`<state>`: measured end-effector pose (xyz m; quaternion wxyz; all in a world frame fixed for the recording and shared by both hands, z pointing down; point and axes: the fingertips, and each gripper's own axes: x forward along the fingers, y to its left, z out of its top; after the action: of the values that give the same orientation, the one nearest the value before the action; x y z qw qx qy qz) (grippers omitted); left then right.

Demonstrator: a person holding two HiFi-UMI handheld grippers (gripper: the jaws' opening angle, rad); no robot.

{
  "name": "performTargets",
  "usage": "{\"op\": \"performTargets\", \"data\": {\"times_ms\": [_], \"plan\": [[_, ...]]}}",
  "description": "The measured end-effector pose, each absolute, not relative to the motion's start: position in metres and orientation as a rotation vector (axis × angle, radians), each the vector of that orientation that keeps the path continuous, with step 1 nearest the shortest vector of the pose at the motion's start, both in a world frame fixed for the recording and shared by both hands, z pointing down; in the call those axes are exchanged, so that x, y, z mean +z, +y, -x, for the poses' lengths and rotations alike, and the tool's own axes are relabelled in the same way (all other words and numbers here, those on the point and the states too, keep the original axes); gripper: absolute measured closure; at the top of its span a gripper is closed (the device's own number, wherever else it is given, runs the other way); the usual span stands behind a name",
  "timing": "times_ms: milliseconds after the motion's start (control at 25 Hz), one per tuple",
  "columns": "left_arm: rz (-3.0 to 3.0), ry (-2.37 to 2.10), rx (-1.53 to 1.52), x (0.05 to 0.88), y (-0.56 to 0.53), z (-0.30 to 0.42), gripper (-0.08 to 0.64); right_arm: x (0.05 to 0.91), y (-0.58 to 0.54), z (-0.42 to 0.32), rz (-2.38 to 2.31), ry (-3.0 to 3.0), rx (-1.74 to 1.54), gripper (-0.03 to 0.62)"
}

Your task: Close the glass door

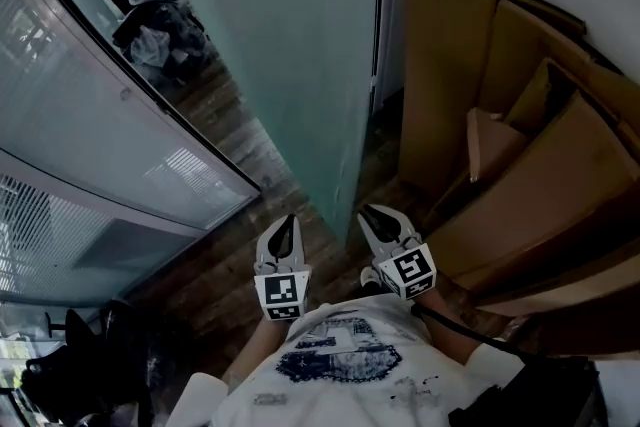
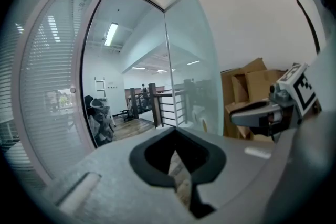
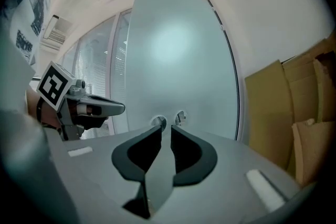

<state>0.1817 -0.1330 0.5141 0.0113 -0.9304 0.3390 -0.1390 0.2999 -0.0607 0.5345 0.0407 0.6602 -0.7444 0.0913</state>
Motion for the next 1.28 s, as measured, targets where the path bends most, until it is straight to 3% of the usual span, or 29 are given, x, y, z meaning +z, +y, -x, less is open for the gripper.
{"op": "performTargets", "data": {"times_ms": [240,360,560,1120,1280], "plan": [[2.847,1.197,-0.460,0.516,-0.149,-0.183,0.558,0.541,-0.083,-0.305,-1.851,-2.395,0.272,0.509],[2.823,1.261,-0.473,0.516,-0.153,-0.182,0.557,0.542,-0.095,-0.305,-1.779,-2.428,0.257,0.429],[2.777,1.371,-0.482,0.517,-0.158,-0.174,0.558,0.546,-0.114,-0.301,-1.655,-2.486,0.247,0.397],[2.687,1.576,-0.522,0.528,-0.158,-0.158,0.557,0.547,-0.146,-0.278,-1.428,-2.612,0.194,0.399],[2.657,1.614,-0.517,0.525,-0.161,-0.155,0.557,0.548,-0.153,-0.275,-1.414,-2.615,0.177,0.447]]}}
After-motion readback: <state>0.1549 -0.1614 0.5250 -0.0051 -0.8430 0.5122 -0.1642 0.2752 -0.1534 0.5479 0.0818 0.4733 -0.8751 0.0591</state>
